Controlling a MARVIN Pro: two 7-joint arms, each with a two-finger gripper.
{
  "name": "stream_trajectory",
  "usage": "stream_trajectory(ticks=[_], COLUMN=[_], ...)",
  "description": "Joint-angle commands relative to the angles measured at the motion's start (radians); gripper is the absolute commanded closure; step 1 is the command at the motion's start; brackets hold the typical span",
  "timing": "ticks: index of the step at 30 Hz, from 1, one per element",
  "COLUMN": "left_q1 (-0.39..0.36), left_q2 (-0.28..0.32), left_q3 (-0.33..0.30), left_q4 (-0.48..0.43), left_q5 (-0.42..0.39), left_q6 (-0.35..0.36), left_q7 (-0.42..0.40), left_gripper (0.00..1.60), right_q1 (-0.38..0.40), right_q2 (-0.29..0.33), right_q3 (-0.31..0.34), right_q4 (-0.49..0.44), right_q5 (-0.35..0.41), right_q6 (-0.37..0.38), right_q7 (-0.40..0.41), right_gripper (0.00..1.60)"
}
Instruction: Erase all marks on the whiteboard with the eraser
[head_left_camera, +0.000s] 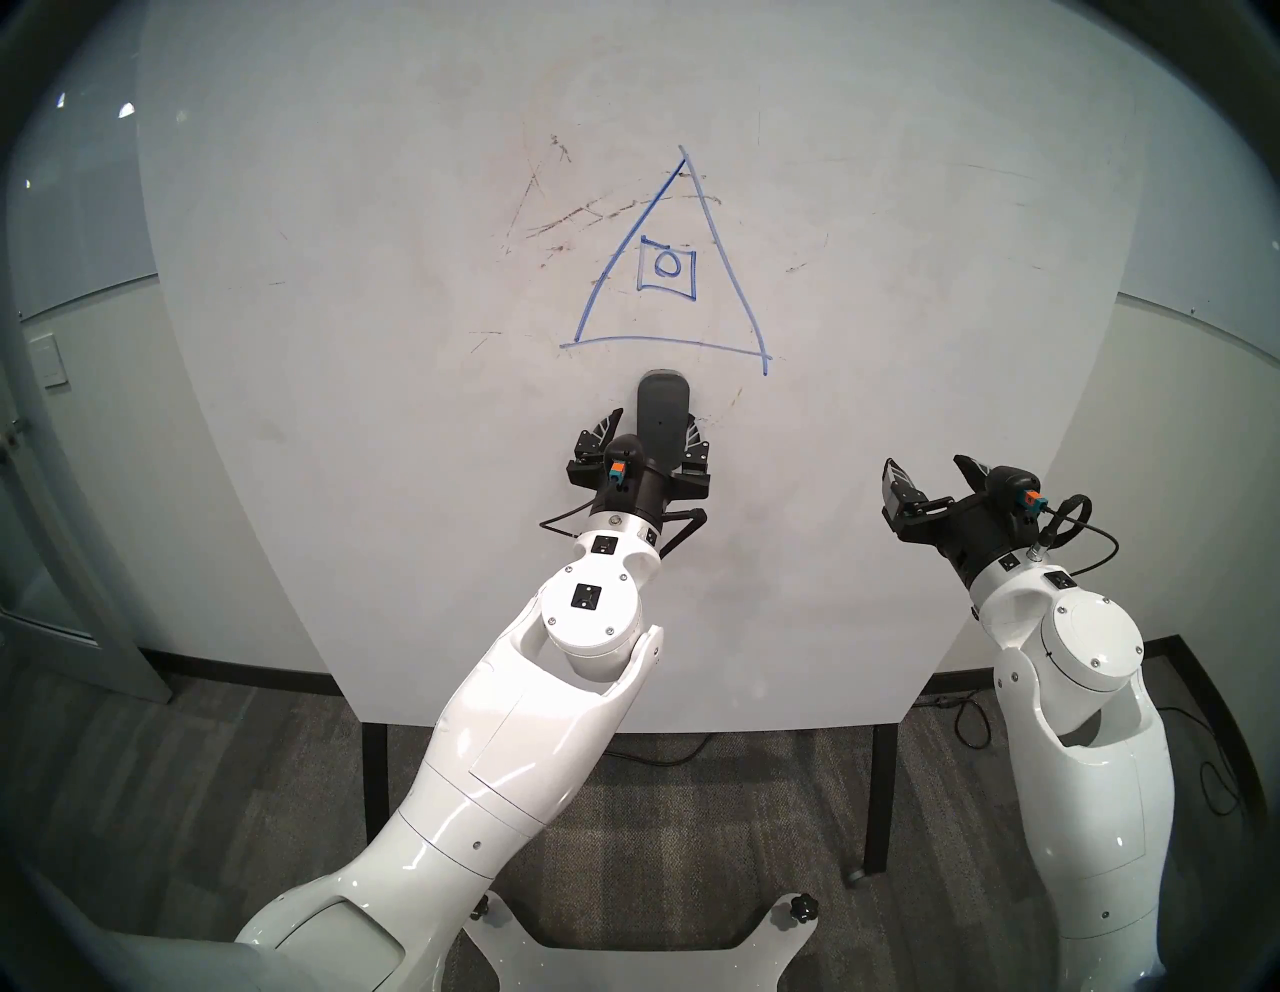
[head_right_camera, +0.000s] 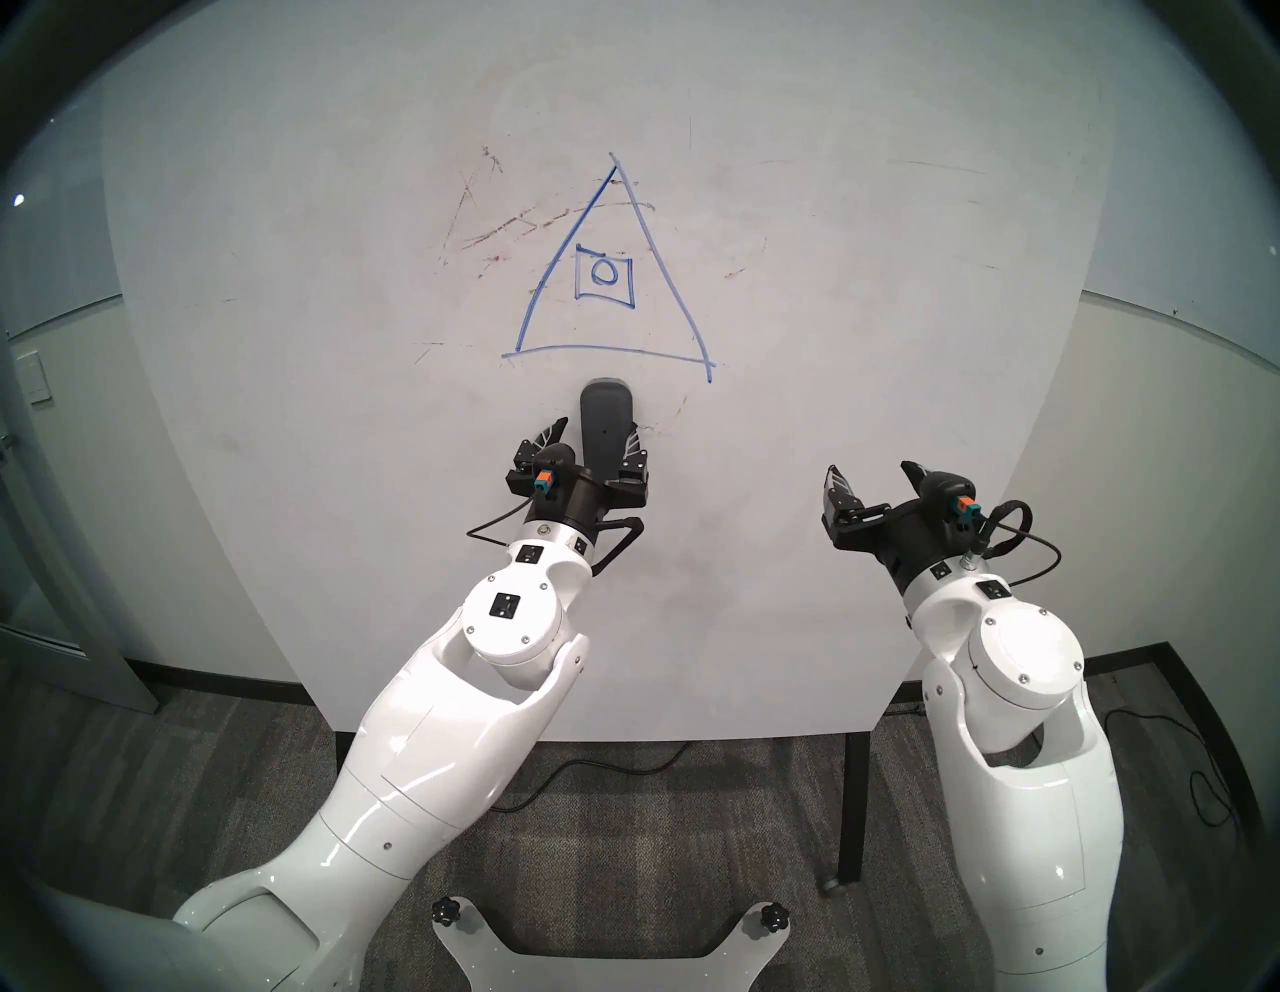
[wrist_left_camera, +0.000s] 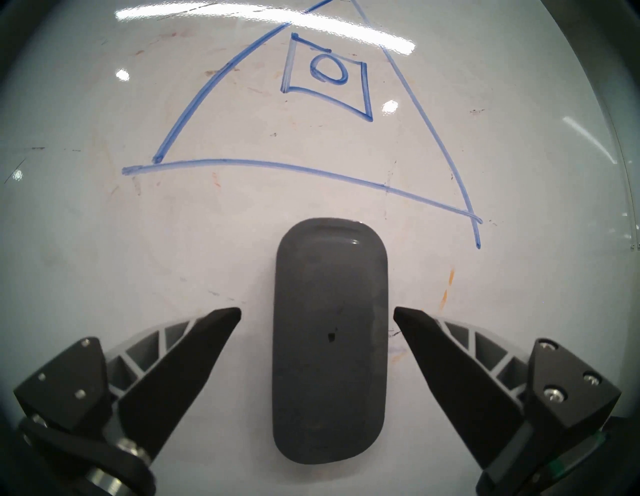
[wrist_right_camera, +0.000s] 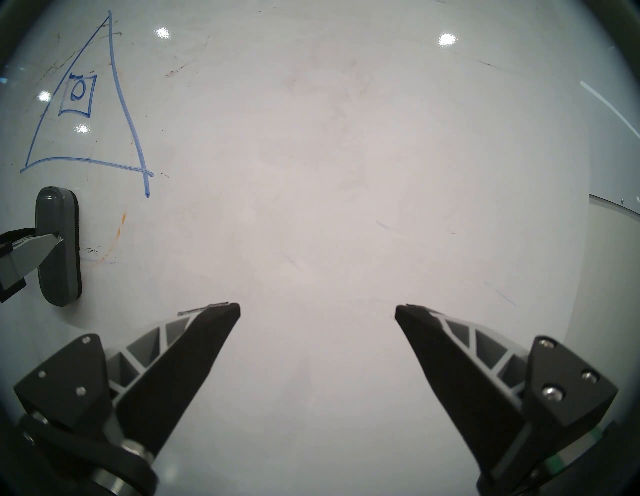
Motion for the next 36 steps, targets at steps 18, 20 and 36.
stream_trajectory(ticks=[18,20,36], left_q1=[-0.022,-0.022,-0.025], left_q2=[-0.01,-0.012,-0.025], left_q3=[0.017,0.017,0.011], left_q4=[-0.003,-0.002,0.005], left_q5=[0.008,0.008,0.0], left_q6=[0.009,0.009,0.015], left_q7=[-0.007,-0.007,0.0], left_gripper=[0.49,0.47,1.49], right_q1=[0.007,0.007,0.007], right_q2=[0.001,0.001,0.001], right_q3=[-0.001,-0.001,-0.001], right_q4=[-0.02,-0.02,-0.02], right_q5=[0.0,0.0,0.0], right_q6=[-0.003,-0.003,-0.003], right_q7=[0.001,0.001,0.001], right_gripper=[0.0,0.0,0.0])
